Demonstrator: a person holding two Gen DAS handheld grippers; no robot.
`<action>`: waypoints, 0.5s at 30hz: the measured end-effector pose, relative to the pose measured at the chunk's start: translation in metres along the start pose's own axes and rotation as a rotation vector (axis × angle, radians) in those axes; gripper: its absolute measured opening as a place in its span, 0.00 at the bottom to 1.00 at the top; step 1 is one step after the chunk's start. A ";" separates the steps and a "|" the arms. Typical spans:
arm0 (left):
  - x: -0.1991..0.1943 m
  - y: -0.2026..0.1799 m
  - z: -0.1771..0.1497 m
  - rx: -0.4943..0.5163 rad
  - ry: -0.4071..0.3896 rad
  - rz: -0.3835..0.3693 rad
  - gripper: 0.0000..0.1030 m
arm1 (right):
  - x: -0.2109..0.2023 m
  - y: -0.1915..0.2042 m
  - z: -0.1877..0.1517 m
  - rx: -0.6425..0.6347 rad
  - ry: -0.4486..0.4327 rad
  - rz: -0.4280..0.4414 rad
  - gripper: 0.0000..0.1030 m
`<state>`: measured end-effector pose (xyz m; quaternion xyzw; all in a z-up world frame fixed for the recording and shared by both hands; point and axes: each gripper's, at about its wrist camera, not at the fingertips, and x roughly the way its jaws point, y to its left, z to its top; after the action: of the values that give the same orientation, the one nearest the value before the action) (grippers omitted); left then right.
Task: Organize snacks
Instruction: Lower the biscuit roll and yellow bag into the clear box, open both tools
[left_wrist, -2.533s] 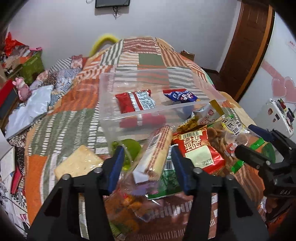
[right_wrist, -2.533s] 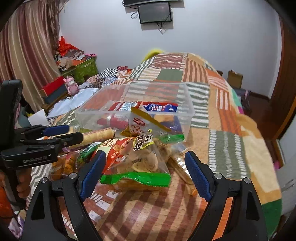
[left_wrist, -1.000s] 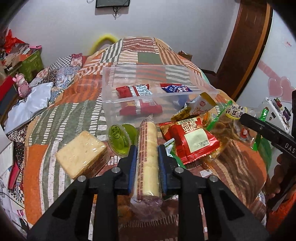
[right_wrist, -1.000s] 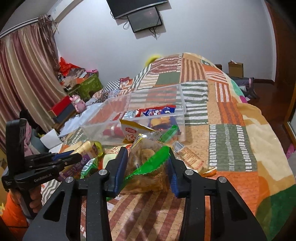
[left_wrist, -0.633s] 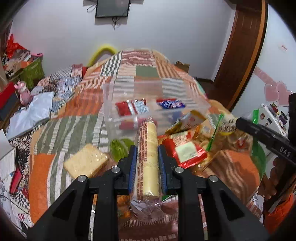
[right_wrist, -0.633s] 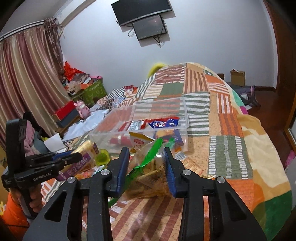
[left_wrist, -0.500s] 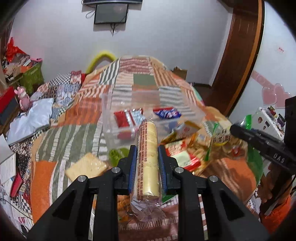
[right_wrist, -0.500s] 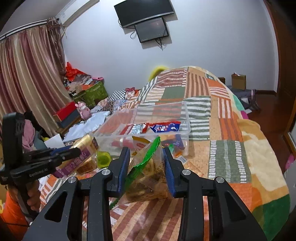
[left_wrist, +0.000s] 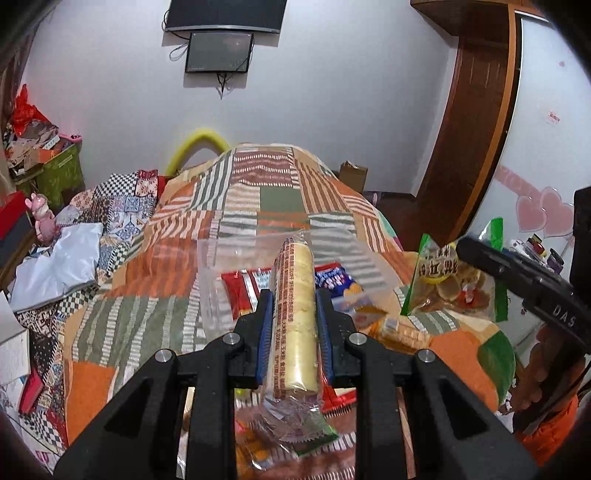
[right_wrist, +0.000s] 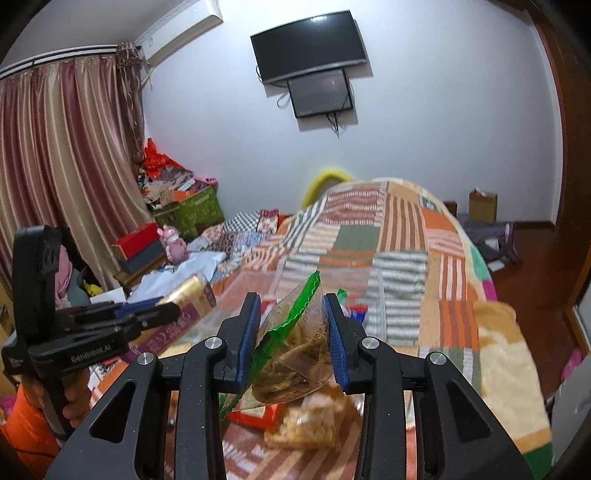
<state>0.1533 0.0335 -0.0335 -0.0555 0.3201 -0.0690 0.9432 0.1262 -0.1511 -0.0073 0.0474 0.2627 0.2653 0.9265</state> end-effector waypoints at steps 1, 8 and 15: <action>0.002 0.001 0.003 -0.001 -0.004 0.002 0.21 | 0.002 0.001 0.004 -0.004 -0.008 0.000 0.31; 0.022 0.009 0.017 -0.011 -0.008 0.009 0.22 | 0.030 0.004 0.018 -0.021 -0.008 0.015 0.31; 0.055 0.023 0.025 -0.018 0.014 0.036 0.21 | 0.074 0.008 0.022 -0.021 0.041 0.055 0.31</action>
<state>0.2139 0.0487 -0.0499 -0.0575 0.3284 -0.0494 0.9415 0.1869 -0.1047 -0.0203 0.0392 0.2776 0.2944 0.9136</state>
